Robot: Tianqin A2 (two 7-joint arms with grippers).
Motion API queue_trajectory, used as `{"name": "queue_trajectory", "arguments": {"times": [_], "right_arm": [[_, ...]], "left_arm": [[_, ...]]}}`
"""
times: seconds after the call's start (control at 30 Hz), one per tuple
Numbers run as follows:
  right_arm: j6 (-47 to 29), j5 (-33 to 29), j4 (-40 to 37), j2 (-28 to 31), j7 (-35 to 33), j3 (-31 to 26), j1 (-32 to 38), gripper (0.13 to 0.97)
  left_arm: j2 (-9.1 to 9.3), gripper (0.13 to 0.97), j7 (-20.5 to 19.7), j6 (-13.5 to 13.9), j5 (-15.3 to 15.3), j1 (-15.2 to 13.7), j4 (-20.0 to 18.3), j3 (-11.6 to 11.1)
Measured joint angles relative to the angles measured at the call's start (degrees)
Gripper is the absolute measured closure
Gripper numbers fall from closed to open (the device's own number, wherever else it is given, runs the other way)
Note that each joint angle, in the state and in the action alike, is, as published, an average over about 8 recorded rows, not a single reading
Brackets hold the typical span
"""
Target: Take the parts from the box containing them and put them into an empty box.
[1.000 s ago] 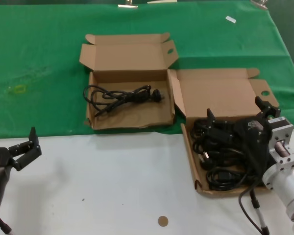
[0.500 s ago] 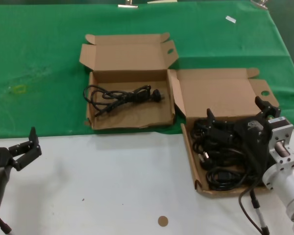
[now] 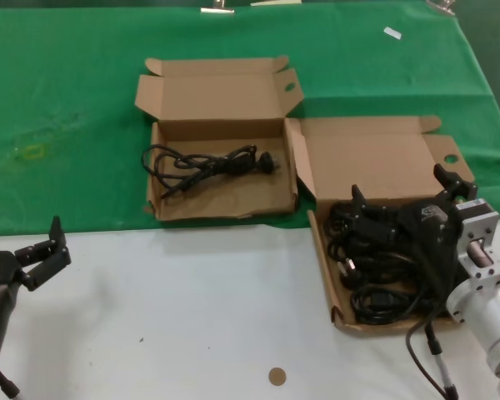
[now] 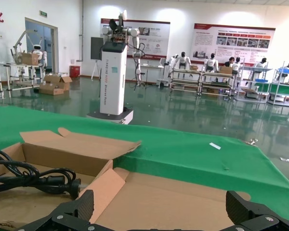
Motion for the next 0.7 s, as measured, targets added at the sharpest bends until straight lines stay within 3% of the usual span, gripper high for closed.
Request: {"name": "queue_trajectory", "arguments": {"times": [0.7], "right_arm": [[0.0,0.0,0.0,0.0,0.0,0.0,0.0,0.129]], "left_arm": [[0.0,0.132,0.0,0.0,0.0,0.0,0.0,0.0]]}}
